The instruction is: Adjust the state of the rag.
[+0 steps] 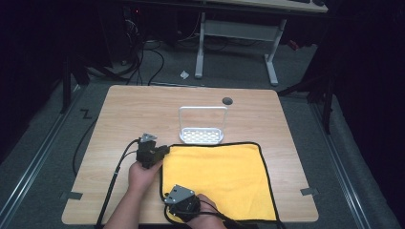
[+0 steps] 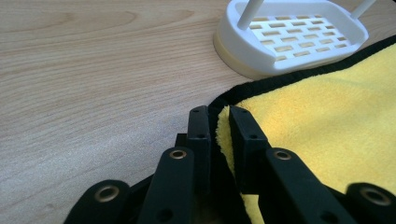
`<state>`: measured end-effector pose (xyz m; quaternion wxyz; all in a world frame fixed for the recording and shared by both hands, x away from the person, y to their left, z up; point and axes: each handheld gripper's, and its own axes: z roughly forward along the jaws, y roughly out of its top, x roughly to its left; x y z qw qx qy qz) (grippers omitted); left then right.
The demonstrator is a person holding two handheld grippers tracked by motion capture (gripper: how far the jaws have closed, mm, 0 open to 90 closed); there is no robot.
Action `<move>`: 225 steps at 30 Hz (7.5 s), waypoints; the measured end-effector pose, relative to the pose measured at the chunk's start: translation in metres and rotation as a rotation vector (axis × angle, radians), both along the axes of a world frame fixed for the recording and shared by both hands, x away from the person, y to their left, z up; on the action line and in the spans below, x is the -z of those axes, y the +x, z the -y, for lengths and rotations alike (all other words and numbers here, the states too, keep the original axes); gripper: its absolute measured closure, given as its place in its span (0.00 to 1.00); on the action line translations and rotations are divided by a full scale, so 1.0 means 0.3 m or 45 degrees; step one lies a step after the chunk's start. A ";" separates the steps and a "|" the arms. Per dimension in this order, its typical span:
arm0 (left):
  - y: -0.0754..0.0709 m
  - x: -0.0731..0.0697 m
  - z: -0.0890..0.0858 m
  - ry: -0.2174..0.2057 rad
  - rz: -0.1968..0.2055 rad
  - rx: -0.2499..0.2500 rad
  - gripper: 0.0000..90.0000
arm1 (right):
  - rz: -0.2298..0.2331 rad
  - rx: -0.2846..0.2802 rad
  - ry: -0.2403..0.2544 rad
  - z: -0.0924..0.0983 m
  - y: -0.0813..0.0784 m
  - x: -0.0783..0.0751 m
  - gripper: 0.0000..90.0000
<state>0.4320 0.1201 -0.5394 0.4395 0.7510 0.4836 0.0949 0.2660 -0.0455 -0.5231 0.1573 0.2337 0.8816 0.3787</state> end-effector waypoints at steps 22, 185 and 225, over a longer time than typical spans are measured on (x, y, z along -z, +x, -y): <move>-0.069 -0.045 -0.257 -0.319 0.017 -0.199 0.89 | 0.160 -0.102 0.195 -0.151 -0.032 -0.150 0.89; -0.427 -0.028 0.042 0.052 -0.057 0.392 0.85 | -0.115 0.327 0.032 0.508 0.108 0.019 0.96; -0.116 0.003 0.084 -0.023 -0.035 0.034 0.90 | -0.110 0.376 0.185 0.550 0.146 -0.012 0.75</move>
